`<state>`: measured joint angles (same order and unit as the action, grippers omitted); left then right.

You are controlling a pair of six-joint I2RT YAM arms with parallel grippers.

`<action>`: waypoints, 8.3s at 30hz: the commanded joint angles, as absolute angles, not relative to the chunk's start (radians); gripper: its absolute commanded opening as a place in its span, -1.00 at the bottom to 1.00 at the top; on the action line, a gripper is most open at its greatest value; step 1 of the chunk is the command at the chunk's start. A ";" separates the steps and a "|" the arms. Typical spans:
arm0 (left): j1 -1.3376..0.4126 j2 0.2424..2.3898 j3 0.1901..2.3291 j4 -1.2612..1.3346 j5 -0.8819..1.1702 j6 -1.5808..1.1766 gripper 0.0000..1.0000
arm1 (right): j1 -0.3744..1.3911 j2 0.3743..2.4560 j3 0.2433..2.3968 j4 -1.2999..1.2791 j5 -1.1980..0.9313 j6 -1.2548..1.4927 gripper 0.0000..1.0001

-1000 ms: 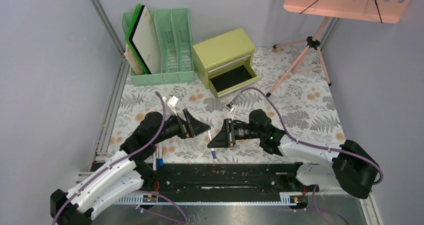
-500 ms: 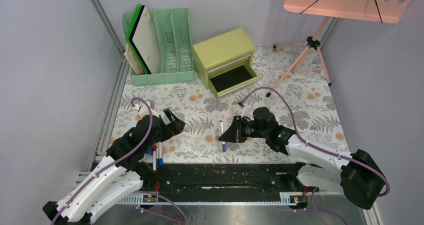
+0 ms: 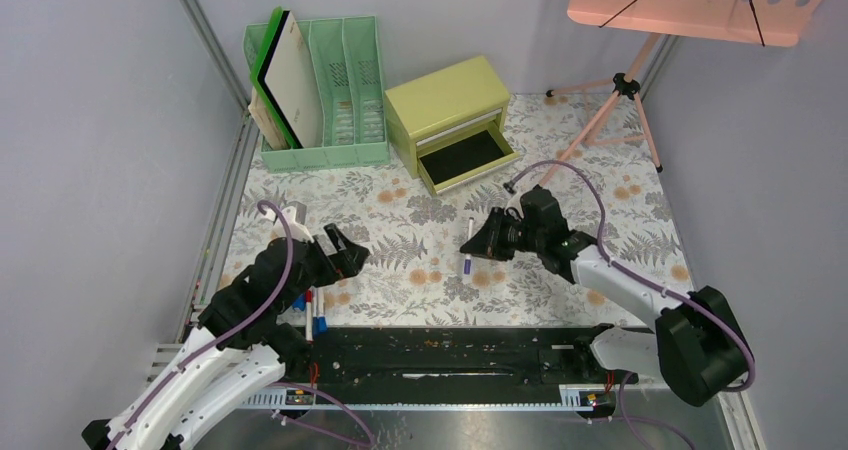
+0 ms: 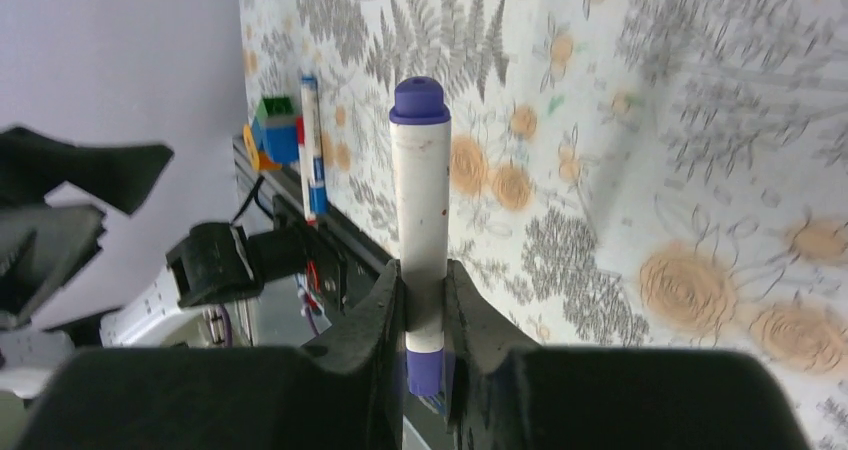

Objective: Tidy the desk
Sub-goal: Place the stationery in the drawer, then pick up the stationery from the corner of the board, then place the stationery in the drawer.

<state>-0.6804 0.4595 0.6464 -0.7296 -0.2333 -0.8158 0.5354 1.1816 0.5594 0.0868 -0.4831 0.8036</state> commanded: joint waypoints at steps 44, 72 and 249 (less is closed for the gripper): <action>-0.681 0.398 0.634 -0.667 -0.072 -0.790 0.98 | 0.275 1.970 1.403 0.110 -0.376 0.970 0.06; -0.680 0.603 0.654 -0.835 -0.245 -0.842 0.98 | 0.275 1.578 0.921 0.207 -0.513 0.865 0.30; -0.633 0.628 0.558 -0.695 -0.524 -0.932 0.77 | 0.824 1.068 0.516 0.179 -0.471 0.940 -1.00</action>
<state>-0.6357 0.5858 0.5064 -0.5880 -0.3000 -0.8577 0.8383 1.0920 0.4637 0.3000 -0.5289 0.9951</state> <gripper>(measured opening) 0.883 0.265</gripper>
